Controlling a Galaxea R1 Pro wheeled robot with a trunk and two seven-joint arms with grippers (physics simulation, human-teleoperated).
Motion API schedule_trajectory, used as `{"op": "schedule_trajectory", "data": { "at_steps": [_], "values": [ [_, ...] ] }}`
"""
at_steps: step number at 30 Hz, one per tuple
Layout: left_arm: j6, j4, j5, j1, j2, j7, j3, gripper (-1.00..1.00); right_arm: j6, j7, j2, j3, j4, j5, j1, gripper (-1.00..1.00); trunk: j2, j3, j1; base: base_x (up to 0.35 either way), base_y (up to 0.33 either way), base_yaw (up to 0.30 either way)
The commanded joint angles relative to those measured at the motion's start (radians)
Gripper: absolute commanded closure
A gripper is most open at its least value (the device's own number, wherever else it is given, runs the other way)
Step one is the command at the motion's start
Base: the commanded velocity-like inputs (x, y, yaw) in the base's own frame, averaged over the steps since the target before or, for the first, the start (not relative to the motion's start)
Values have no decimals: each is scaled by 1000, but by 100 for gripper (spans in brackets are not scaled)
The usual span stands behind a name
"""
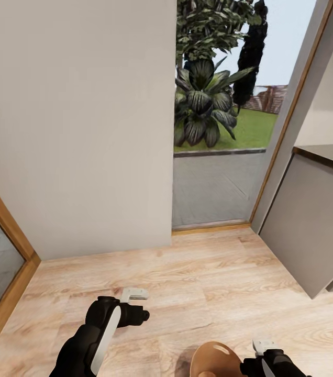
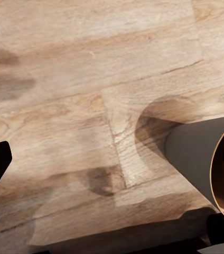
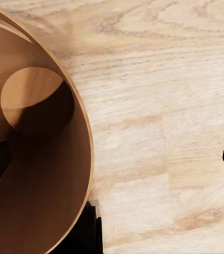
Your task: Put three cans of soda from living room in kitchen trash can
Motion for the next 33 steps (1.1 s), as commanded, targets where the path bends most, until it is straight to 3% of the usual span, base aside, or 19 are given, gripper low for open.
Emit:
{"op": "schedule_trajectory", "data": {
  "at_steps": [1, 4, 24, 33],
  "values": [
    [0, 0, 0, 0, 0, 0, 0, -100, 0, -1, 0, 0, 0, 0, 0, -100, 0, 0, 0, 0, 0, 0],
    [0, 0, 0, 0, 0, 0, 0, -100, 0, -2, 0, 0, 0, 0, 0, -100, 0, 0, 0, 0, 0, 0],
    [-12, 0, 0, 0, 0, 0, -6, -100, 0, -3, 0, 0, 0, 0, 0, -100, -140, -63, 77, 0, 0, 0],
    [-14, 0, 0, 1, 0, 0, -25, -100, 0, -4, 0, 0, 0, 0, 0, -100, -147, -66, 81, 0, 0, 0]
  ]
}}
